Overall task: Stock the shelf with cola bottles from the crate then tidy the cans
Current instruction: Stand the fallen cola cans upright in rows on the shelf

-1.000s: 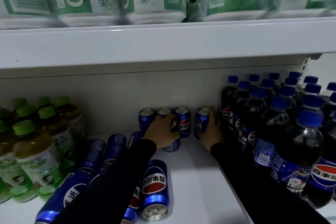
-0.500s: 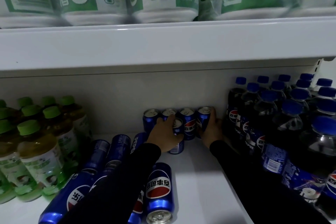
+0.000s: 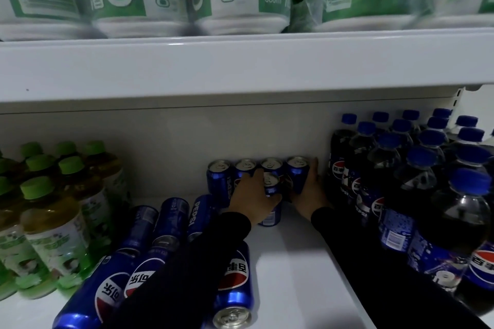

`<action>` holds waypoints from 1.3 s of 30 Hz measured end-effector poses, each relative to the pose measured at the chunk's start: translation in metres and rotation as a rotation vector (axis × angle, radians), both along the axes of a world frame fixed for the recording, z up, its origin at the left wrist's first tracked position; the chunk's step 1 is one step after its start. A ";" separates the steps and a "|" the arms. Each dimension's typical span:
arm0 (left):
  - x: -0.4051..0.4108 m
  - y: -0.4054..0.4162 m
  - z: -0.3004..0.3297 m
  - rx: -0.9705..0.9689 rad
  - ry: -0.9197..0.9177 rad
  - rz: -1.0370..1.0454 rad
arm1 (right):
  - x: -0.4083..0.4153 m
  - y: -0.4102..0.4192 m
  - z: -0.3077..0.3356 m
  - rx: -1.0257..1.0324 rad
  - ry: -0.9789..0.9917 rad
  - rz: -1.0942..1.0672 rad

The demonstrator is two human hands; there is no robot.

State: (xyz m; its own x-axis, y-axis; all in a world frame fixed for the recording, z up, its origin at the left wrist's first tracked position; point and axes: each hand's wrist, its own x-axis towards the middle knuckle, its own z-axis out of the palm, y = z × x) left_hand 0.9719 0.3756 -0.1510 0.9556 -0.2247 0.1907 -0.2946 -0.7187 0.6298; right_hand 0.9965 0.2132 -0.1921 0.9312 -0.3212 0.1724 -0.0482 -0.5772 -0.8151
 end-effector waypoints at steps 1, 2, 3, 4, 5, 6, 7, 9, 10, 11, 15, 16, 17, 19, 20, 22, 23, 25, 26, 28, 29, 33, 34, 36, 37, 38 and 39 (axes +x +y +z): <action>0.000 -0.004 -0.001 -0.002 -0.005 -0.007 | -0.003 0.000 0.000 0.004 -0.014 -0.033; -0.001 -0.008 -0.002 0.000 -0.008 -0.008 | -0.006 0.000 0.000 0.009 -0.032 -0.073; -0.002 -0.012 -0.002 0.000 -0.018 -0.005 | -0.008 0.001 0.001 0.010 -0.055 -0.112; -0.003 -0.015 -0.001 0.001 -0.023 0.003 | -0.009 0.001 0.001 0.000 -0.086 -0.149; -0.003 -0.017 0.000 -0.001 -0.027 0.009 | -0.009 0.000 0.002 -0.008 -0.122 -0.179; -0.004 -0.019 0.000 -0.004 -0.029 0.014 | -0.010 0.000 0.003 -0.012 -0.168 -0.191; -0.003 -0.020 0.000 -0.010 -0.036 0.019 | -0.011 0.001 0.005 -0.005 -0.212 -0.186; -0.003 -0.020 -0.001 -0.014 -0.049 0.020 | -0.015 0.004 0.011 0.013 -0.279 -0.156; -0.004 -0.019 -0.001 -0.013 -0.047 0.013 | -0.017 0.006 0.014 0.019 -0.305 -0.138; -0.006 -0.018 0.000 -0.020 -0.050 0.006 | -0.019 0.008 0.017 0.024 -0.329 -0.121; -0.007 -0.003 0.009 -0.030 -0.064 -0.010 | -0.023 0.017 0.029 0.013 -0.421 -0.098; -0.007 0.007 0.013 -0.014 -0.095 0.009 | -0.025 0.023 0.033 0.003 -0.442 -0.088; -0.004 0.018 0.017 0.006 -0.121 0.035 | -0.028 0.029 0.039 -0.002 -0.462 -0.065; -0.001 0.044 0.025 0.081 -0.152 0.097 | -0.038 0.046 0.051 0.001 -0.506 0.031; -0.002 0.060 0.030 0.136 -0.138 0.137 | -0.041 0.057 0.056 -0.002 -0.507 0.103; -0.004 0.088 0.037 0.275 -0.054 0.248 | -0.049 0.081 0.063 -0.034 -0.392 0.287; -0.005 0.102 0.037 0.350 0.003 0.299 | -0.050 0.095 0.063 -0.087 -0.305 0.369; -0.009 0.122 0.036 0.463 0.120 0.360 | -0.048 0.119 0.056 -0.216 -0.110 0.484; -0.012 0.129 0.036 0.502 0.157 0.366 | -0.047 0.131 0.050 -0.257 0.003 0.516; -0.020 0.138 0.032 0.611 0.213 0.348 | -0.048 0.151 0.044 -0.266 0.199 0.577; -0.024 0.140 0.030 0.663 0.233 0.318 | -0.049 0.157 0.042 -0.272 0.258 0.613; -0.028 0.143 0.024 0.699 0.230 0.236 | -0.044 0.167 0.036 -0.310 0.369 0.664; -0.026 0.145 0.021 0.693 0.233 0.220 | -0.042 0.167 0.033 -0.301 0.392 0.644; -0.021 0.145 0.015 0.666 0.223 0.201 | -0.038 0.164 0.028 -0.254 0.435 0.578; -0.020 0.146 0.013 0.653 0.209 0.207 | -0.037 0.162 0.029 -0.217 0.445 0.574; -0.019 0.145 0.012 0.635 0.187 0.216 | -0.035 0.160 0.029 -0.180 0.462 0.584; -0.018 0.145 0.010 0.622 0.161 0.222 | -0.033 0.158 0.031 -0.136 0.490 0.586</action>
State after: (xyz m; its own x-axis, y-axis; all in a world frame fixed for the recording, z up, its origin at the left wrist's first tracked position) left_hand 0.9542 0.5206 -0.1414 0.9974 -0.0417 -0.0595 -0.0355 -0.9940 0.1031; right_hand 0.9634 0.3711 -0.1610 0.9228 0.2415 -0.3001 -0.0408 -0.7135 -0.6995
